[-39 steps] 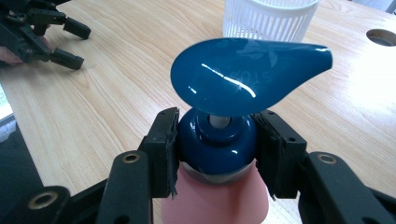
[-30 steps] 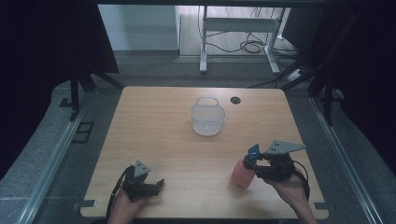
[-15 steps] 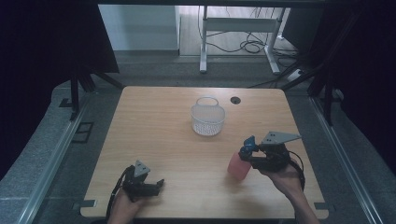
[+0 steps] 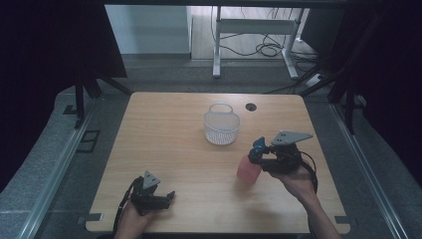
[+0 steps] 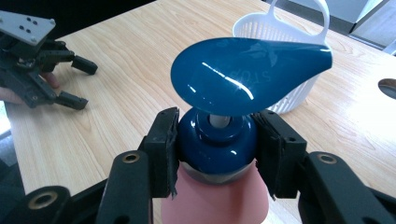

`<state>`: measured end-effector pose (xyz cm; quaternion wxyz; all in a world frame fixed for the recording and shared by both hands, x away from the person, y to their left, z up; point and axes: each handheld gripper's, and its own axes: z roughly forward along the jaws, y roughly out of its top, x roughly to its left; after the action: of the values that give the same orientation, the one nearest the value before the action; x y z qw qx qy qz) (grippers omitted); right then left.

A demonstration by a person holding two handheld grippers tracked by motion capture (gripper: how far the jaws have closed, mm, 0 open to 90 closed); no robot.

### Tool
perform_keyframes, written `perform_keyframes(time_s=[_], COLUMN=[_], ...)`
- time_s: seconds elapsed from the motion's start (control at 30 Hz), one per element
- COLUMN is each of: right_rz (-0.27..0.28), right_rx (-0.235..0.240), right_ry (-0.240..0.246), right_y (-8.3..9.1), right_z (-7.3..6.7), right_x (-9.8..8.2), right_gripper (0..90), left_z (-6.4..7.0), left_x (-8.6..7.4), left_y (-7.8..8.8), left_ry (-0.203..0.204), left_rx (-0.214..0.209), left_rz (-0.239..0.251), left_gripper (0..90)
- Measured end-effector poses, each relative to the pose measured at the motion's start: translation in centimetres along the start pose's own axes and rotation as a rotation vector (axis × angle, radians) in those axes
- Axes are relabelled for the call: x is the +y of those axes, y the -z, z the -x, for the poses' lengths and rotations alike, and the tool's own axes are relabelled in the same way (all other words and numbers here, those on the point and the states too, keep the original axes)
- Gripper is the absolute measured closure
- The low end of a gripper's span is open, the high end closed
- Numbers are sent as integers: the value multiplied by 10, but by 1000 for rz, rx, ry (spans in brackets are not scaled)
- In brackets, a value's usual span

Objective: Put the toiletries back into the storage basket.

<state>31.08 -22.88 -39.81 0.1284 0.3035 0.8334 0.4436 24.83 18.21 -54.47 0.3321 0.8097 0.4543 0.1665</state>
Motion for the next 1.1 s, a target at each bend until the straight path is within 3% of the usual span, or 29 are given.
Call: perform_keyframes(time_s=[0.27,1.1], right_rz=[12,7], right_rx=[13,-11], right_ry=[1,14], right_y=[-8,-26], right_z=[1,9], right_x=[15,45], right_gripper=[531,531], left_z=[0,0], left_x=[0,0], left_y=[0,0], left_ry=[-3,-3], left_rx=[-1,0], left_rz=[-1,0], left_gripper=[104,104])
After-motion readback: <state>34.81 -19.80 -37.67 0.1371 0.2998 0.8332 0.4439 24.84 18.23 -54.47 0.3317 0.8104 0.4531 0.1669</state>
